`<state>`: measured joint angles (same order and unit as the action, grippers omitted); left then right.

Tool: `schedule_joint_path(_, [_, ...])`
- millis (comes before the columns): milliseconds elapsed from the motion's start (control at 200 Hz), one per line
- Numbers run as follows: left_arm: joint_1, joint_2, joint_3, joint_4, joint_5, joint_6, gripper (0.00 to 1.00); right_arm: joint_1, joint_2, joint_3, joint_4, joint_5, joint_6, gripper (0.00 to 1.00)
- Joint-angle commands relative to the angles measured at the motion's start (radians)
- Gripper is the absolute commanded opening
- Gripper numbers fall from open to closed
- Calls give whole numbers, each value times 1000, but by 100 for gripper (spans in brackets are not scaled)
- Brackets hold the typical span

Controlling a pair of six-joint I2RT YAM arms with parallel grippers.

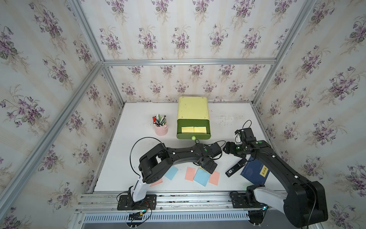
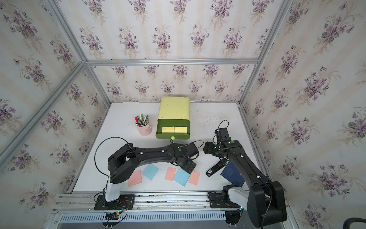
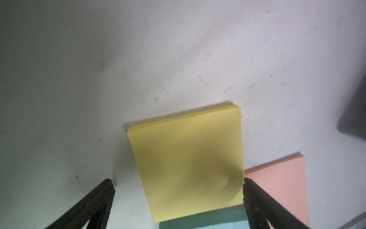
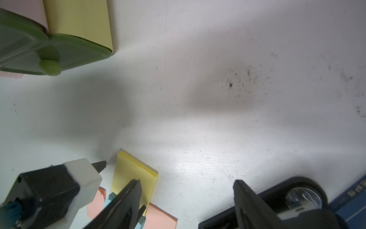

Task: Please put the sticky notes in the drawer by color
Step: Pick up the sticky notes from the center of the board.

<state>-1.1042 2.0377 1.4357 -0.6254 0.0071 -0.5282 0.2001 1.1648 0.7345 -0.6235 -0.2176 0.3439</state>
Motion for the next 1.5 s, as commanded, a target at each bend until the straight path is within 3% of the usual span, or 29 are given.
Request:
schedule_joint_path(0, [-2,18,7,35,-21,-32,100,-1,0,0,14,1,-2,78])
schedule_joint_path(305, [-3,83,71,3,-13,-44,98,-1,11,-6,21,-6,-5,78])
schedule_joint_path(729, [-26,155,126,-190,-85,-58,91,0,9,-5,27,-11,-8,79])
schedule_joint_path(904, [-32,151,114,-250,-99,-86,89,-1,1,-8,25,-11,-6,79])
schedule_joint_path(1219, [-34,129,55,-207,-51,-92,88,-1,10,-7,31,-15,-9,79])
schedule_joint_path(1379, [-33,144,44,-188,-23,-91,76,1,1,-10,31,-13,-9,79])
schedule_joint_path(1494, [-19,143,35,-207,-24,-75,73,1,-2,-9,31,-15,-10,79])
